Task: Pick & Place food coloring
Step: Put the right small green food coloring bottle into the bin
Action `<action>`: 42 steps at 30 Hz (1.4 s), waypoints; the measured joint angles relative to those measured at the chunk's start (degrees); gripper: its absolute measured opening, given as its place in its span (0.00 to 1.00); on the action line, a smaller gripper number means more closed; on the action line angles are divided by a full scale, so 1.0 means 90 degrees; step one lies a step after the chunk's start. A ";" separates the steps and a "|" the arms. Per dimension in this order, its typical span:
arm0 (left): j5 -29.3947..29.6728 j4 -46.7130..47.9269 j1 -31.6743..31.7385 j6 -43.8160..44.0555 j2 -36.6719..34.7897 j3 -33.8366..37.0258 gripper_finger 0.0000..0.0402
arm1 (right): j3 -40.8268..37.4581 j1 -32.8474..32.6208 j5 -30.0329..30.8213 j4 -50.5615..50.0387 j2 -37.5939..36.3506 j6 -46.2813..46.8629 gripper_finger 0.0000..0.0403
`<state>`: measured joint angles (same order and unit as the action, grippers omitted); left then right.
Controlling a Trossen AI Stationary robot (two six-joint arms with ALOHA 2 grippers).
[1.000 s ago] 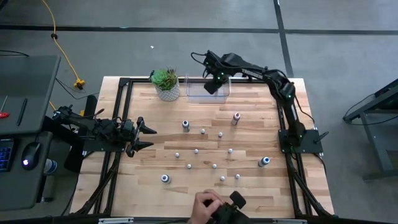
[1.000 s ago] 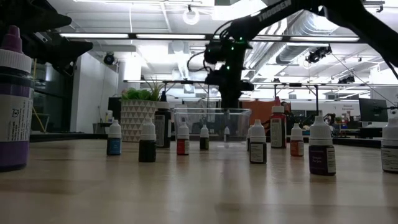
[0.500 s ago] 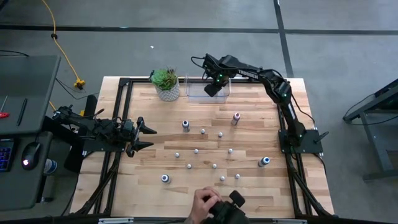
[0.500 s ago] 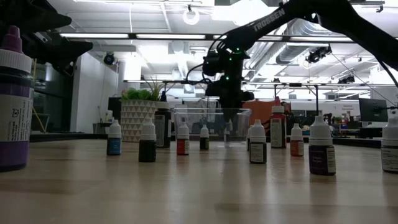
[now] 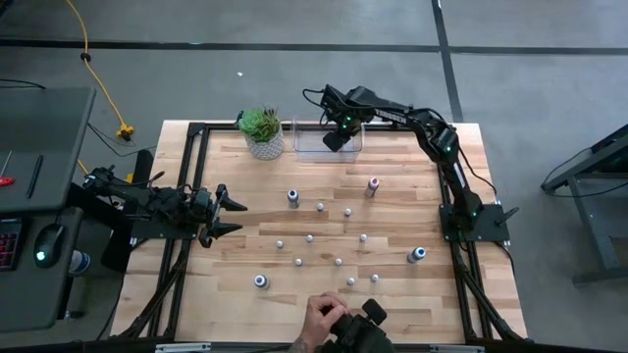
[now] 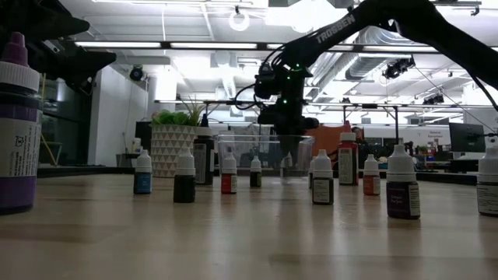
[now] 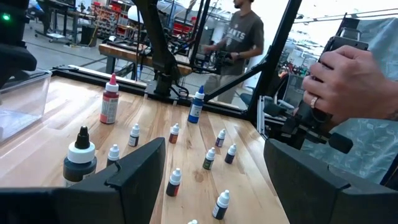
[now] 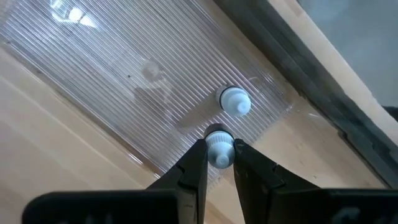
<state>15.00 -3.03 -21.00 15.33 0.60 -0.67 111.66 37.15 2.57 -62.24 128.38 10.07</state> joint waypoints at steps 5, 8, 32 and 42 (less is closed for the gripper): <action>0.0000 0.0000 0.0000 0.0000 0.0000 0.0000 0.68 | 0.0000 0.0000 -0.0072 0.0048 0.0000 0.0045 0.16; 0.0000 0.0000 -0.0001 0.0000 0.0000 0.0000 0.68 | 0.0000 0.0000 -0.0193 0.0105 0.0026 0.0062 0.16; 0.0000 0.0000 -0.0001 0.0000 0.0000 0.0000 0.68 | -0.0007 -0.0002 0.0009 0.0131 0.0114 0.0218 0.18; 0.0000 0.0000 -0.0002 0.0000 0.0000 0.0000 0.68 | -0.0005 -0.0005 -0.0066 0.0112 0.0119 0.0187 0.18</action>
<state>15.00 -3.03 -21.02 15.33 0.60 -0.67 111.61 37.10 1.97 -61.23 129.45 11.75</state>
